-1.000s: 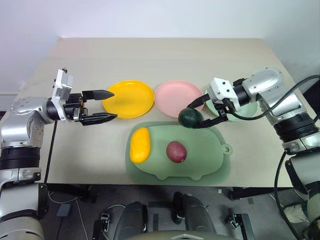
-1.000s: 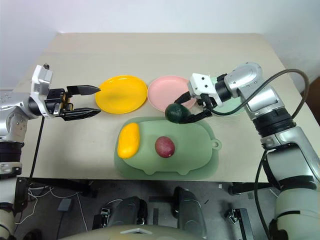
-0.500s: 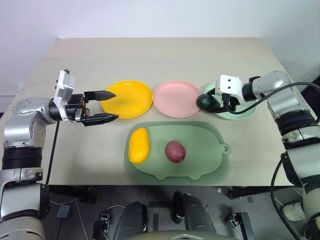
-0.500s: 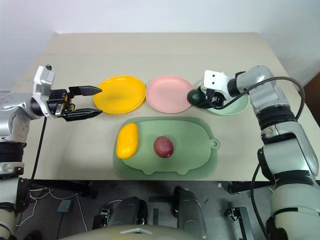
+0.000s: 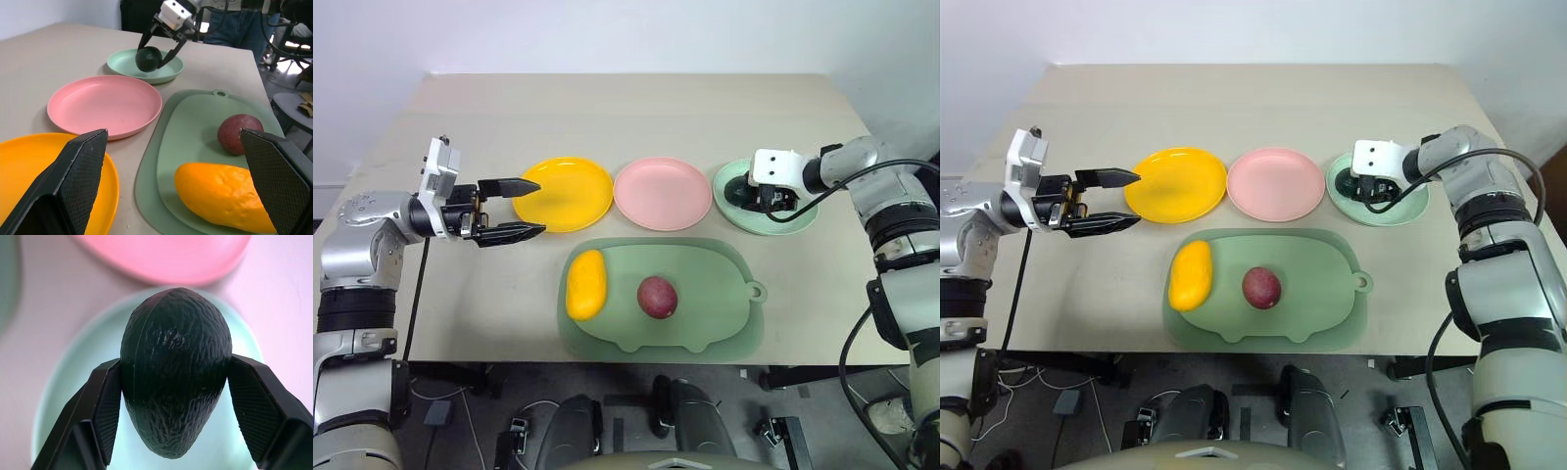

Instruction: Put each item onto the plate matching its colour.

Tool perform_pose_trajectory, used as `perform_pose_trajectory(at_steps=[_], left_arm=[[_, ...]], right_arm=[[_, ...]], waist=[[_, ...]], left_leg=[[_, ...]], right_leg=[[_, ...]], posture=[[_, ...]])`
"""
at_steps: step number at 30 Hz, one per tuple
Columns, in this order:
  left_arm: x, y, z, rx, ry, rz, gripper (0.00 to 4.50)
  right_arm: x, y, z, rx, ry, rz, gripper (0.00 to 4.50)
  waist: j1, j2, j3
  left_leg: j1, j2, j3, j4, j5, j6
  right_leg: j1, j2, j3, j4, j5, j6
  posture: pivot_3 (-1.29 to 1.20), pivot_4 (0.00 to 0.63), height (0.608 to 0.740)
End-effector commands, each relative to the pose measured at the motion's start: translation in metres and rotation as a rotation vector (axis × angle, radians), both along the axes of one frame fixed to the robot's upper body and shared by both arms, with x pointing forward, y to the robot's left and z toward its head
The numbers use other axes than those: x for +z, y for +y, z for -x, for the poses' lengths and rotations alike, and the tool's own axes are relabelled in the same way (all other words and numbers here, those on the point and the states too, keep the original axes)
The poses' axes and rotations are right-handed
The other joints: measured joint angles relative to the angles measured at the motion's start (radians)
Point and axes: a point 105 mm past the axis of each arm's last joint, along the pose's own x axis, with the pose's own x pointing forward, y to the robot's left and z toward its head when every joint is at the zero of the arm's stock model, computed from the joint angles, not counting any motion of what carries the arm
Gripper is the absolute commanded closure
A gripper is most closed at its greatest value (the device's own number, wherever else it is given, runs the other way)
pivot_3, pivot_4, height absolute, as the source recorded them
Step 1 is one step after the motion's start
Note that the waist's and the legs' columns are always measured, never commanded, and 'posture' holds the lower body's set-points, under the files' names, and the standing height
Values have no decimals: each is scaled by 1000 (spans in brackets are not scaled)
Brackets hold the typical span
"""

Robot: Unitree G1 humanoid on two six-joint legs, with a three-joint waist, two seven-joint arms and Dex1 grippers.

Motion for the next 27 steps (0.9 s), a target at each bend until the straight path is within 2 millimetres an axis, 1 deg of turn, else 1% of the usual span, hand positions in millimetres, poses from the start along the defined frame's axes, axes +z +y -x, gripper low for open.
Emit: perform_pose_trajectory(at_steps=[1, 2, 4, 5, 6, 7, 8, 9, 12, 14, 15, 17, 18, 21, 24, 27], left_arm=[[10, 1, 3, -5, -47, -2, 0], [10, 1, 3, -4, -47, -2, 0], [10, 0, 4, -6, -48, -2, 0], [10, 0, 4, -7, -48, -2, 0], [10, 0, 4, -7, -48, -3, 0], [10, 0, 4, -8, -48, -2, 0], [11, 0, 4, -8, -48, -2, 0], [11, 0, 4, -8, -48, -2, 0], [11, 0, 4, -9, -46, -1, 0], [11, -1, 4, -9, -44, 3, 0], [10, -1, 4, -10, -43, 3, 0], [10, -1, 4, -9, -41, 5, 0], [10, -1, 4, -9, -40, 5, 0], [10, -1, 4, -7, -41, 6, 0], [10, -1, 4, -7, -41, 4, 0], [10, -1, 4, -9, -41, 4, 0]], right_arm=[[18, -6, -4, -8, -61, 43, 1598], [17, -6, -3, -12, -49, 45, 1598], [23, -4, -8, -36, -91, 13, 879], [25, -3, -10, -42, -103, 4, 634], [23, -4, -9, -46, -84, -4, 271], [21, -6, -8, -43, -82, 21, 13], [22, -8, -9, -39, -109, 57, 13], [21, -8, -9, -47, -103, 52, 13], [12, -6, -5, -47, -27, 17, 13], [19, 7, -9, -49, -38, -115, 13], [25, 15, -9, -43, -22, -214, 13], [37, 25, -10, -57, -8, -401, 13], [42, 28, -11, -69, 12, -487, 13], [49, 33, -11, -98, 43, -653, 13], [46, 36, -8, -96, 80, -719, 13], [45, 39, 0, -59, 106, -743, 13]], waist=[[0, 0, 0], [-1, 0, 0], [-1, 0, 0], [-1, 0, 0], [-1, 0, 0], [-1, 0, 0], [-1, 0, 0], [-1, 0, 0], [1, 0, 0], [0, 0, 0], [-1, 0, 0], [-4, 0, 0], [-3, 0, 0], [0, 0, 0], [3, 0, 0], [3, 0, 0]], left_leg=[[0, 0, 0, 0, 0, 0], [0, 0, 0, 0, 0, 0], [0, 0, 0, 0, 0, 0], [0, 0, 0, 0, 0, 0], [0, 0, 0, 0, 0, 0], [0, 0, 0, 0, 0, 0], [0, 0, 0, 0, 0, 0], [0, 0, 0, 0, 0, 0], [0, 0, 0, 0, 0, 0], [0, 0, 0, 0, 0, 0], [0, 0, 0, 0, 0, 0], [0, 0, 0, 0, 0, 0], [0, 0, 0, 0, 0, 0], [1, 0, 0, 0, 0, 0], [1, 0, 0, 1, 0, 0], [1, 0, 0, 1, 0, 0]], right_leg=[[0, 0, 0, 0, 0, 0], [0, 0, 0, 0, 0, 0], [0, 0, 0, 0, 0, 0], [0, 0, 0, 0, 0, 0], [0, 0, 0, 0, 0, 0], [0, 0, 0, 0, 0, 0], [0, 0, 0, 0, 0, 0], [0, 0, 0, 0, 0, 0], [0, 0, 0, 0, 0, 0], [0, 0, 0, 0, 0, 0], [0, 0, 0, 0, 0, 0], [0, 1, 1, 1, 0, 0], [0, 1, 1, 2, 0, 0], [0, 0, 1, 5, 0, 0], [0, -1, 1, 6, 0, 0], [0, -1, 1, 6, 0, 0]], posture=[[0, 150, 740], [0, 150, 740], [0, 150, 740], [0, 150, 740], [0, 150, 740], [0, 150, 740], [0, 150, 740], [0, 150, 740], [0, 150, 740], [0, 150, 740], [0, 150, 740], [0, 150, 740], [0, 150, 740], [0, 150, 740], [0, 150, 740], [0, 150, 740]])
